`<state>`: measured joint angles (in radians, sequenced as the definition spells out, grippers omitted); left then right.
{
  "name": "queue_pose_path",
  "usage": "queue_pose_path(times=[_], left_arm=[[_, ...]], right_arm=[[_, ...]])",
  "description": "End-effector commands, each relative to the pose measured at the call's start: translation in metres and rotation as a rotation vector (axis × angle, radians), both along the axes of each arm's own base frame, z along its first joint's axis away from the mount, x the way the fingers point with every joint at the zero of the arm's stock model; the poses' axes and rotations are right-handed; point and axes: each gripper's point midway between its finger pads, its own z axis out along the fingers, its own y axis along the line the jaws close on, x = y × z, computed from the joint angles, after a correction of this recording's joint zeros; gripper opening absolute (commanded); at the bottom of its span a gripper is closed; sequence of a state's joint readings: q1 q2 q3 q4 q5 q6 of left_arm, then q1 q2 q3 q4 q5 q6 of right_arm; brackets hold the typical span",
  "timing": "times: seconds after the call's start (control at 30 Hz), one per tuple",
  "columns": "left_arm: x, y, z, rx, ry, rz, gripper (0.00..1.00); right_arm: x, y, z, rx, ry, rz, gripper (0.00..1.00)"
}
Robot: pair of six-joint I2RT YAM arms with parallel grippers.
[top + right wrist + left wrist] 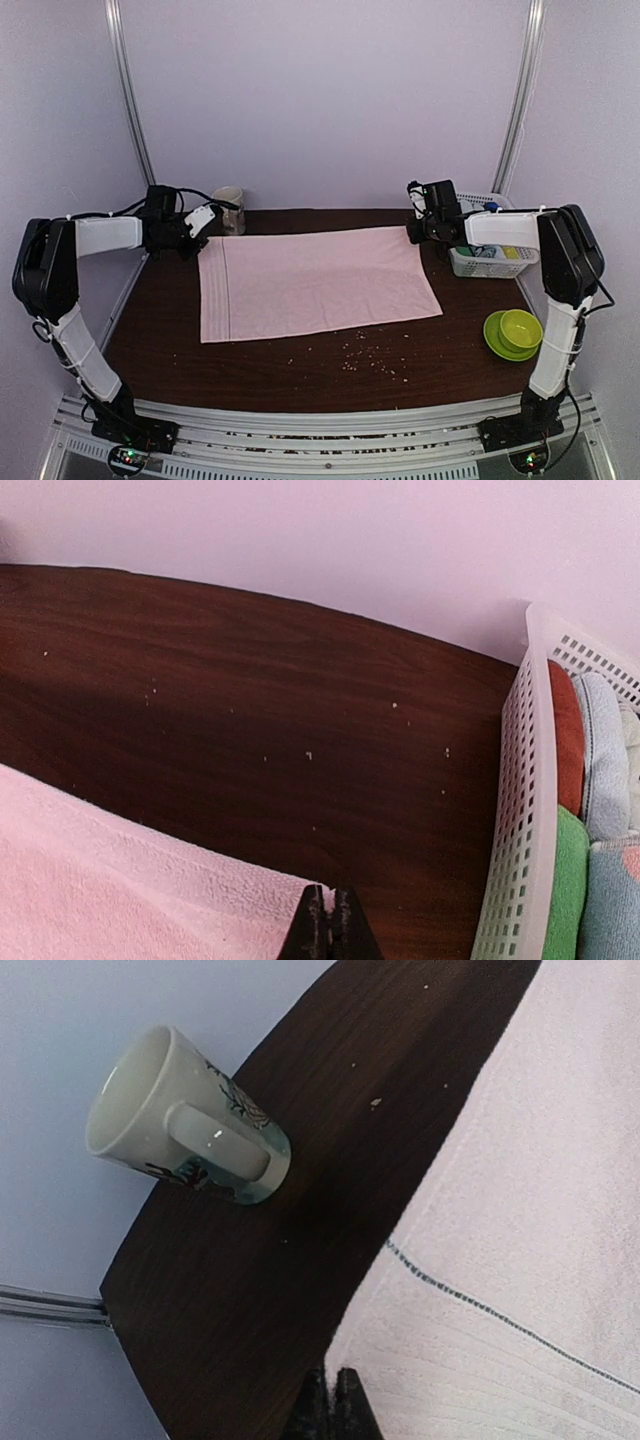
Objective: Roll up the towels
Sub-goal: Fold the towel at the center of the board.
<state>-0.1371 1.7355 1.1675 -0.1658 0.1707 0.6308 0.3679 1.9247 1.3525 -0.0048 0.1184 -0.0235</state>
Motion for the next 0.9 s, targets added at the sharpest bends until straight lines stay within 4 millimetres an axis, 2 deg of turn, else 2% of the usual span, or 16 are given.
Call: queue_pose_path(times=[0.0,0.07,0.47,0.73,0.87], left_arm=[[-0.021,-0.008,0.022,-0.012,-0.090,-0.107,0.00],[-0.035,-0.011,0.027,-0.014,-0.105,-0.140,0.00],[-0.107,-0.022,0.020,-0.009,-0.094,-0.309,0.00],[-0.139,-0.023,0.017,0.006,-0.092,-0.369,0.00],[-0.149,-0.022,0.009,0.018,-0.070,-0.390,0.00]], right_arm=[[-0.018,-0.005,0.018,0.041,-0.048,0.048,0.00],[-0.029,-0.008,0.012,0.042,-0.040,0.053,0.00],[-0.059,-0.023,0.015,0.046,-0.008,0.031,0.00],[-0.081,-0.031,0.006,0.052,0.031,0.010,0.00],[-0.089,-0.034,-0.002,0.048,0.060,0.009,0.00]])
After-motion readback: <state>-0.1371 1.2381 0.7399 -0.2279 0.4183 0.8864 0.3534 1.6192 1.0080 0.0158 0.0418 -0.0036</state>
